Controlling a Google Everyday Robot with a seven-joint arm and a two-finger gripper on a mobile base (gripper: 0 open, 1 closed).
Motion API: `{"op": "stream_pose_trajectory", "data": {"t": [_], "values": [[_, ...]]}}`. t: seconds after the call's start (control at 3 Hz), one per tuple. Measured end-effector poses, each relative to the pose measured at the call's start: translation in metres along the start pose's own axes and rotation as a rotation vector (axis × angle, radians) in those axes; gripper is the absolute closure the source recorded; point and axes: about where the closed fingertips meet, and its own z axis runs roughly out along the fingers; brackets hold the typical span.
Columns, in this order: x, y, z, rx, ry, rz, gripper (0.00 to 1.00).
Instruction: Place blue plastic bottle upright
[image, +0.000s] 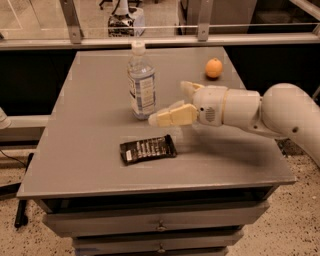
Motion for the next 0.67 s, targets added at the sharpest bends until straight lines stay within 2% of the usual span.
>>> {"op": "stream_pose_trajectory", "data": {"t": [0.33, 0.67], "values": [[-0.0032, 0.0047, -0.0143, -0.027, -0.001, 0.006, 0.0], [-0.0031, 0.004, -0.013, -0.024, -0.002, 0.006, 0.0]]}}
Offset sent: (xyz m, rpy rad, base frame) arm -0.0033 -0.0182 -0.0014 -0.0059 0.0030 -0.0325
